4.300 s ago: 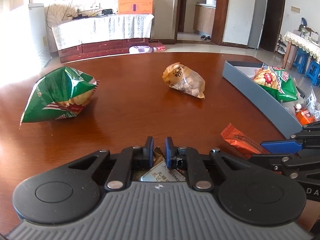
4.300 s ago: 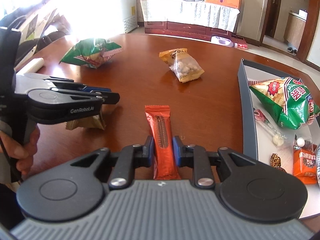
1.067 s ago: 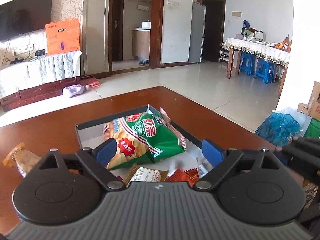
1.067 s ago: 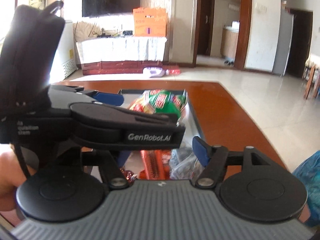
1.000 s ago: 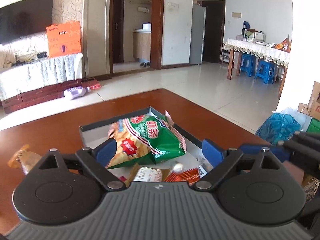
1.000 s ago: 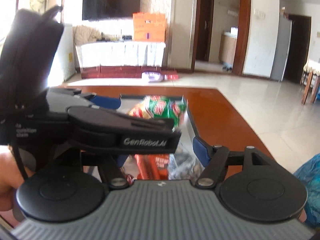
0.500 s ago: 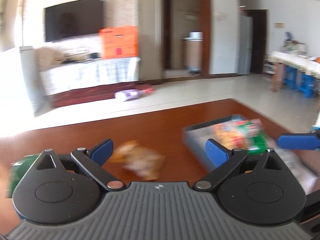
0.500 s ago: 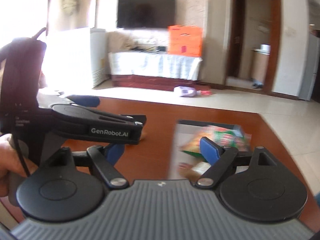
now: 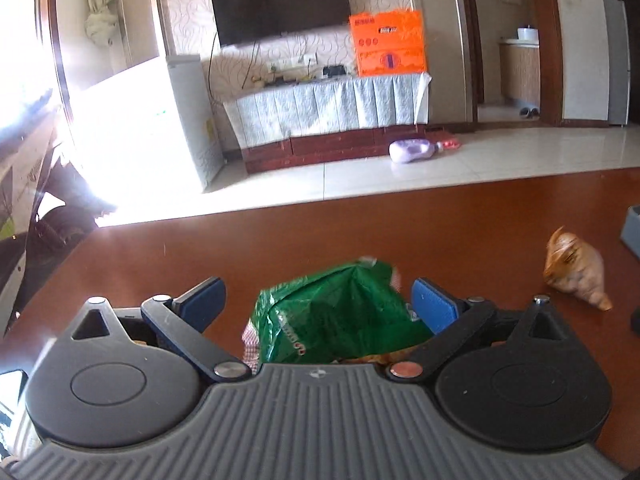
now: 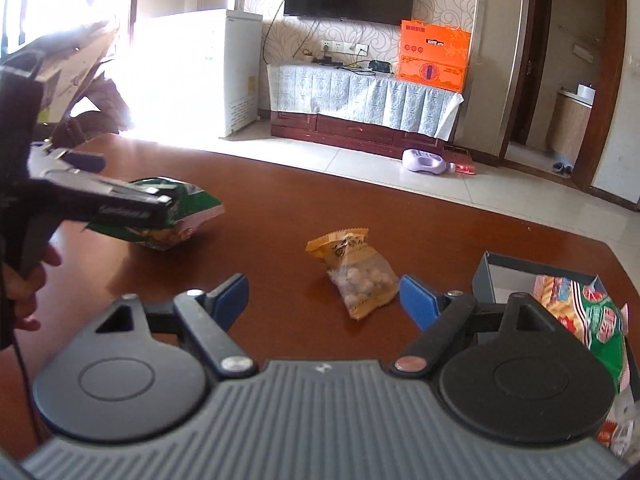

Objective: Organize snacks
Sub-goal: 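Grasp the green chip bag with the left gripper while the right gripper moves to the peanut bag, then close the right gripper on the clear peanut bag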

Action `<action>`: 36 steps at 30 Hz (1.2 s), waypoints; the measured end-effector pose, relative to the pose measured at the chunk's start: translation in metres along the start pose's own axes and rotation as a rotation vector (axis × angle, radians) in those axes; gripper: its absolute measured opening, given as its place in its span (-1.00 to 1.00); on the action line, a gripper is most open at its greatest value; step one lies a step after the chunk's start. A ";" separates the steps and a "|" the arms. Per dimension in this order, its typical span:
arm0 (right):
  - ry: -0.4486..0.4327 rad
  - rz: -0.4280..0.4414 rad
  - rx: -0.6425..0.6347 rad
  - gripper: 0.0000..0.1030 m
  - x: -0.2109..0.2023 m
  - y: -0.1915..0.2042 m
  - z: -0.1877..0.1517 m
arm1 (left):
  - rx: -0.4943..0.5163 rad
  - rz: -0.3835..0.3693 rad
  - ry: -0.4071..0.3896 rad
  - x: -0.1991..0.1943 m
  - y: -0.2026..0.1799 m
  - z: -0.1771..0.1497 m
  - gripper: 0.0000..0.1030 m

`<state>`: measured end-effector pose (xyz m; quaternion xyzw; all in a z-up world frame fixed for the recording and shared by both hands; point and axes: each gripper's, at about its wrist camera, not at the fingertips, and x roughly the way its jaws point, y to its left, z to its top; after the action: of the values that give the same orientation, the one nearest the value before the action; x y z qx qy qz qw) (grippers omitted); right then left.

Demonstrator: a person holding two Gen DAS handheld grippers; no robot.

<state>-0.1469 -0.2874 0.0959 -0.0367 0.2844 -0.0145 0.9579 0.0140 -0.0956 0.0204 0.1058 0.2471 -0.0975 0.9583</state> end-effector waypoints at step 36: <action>0.116 0.021 0.021 0.10 -0.015 -0.005 -0.003 | 0.021 -0.241 0.001 -0.019 -0.069 -0.006 0.53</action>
<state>-0.1617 -0.2919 0.1019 -0.0228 0.3398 -0.0094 0.9402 -0.0212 -0.1575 0.0144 0.0852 0.2574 -0.2144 0.9384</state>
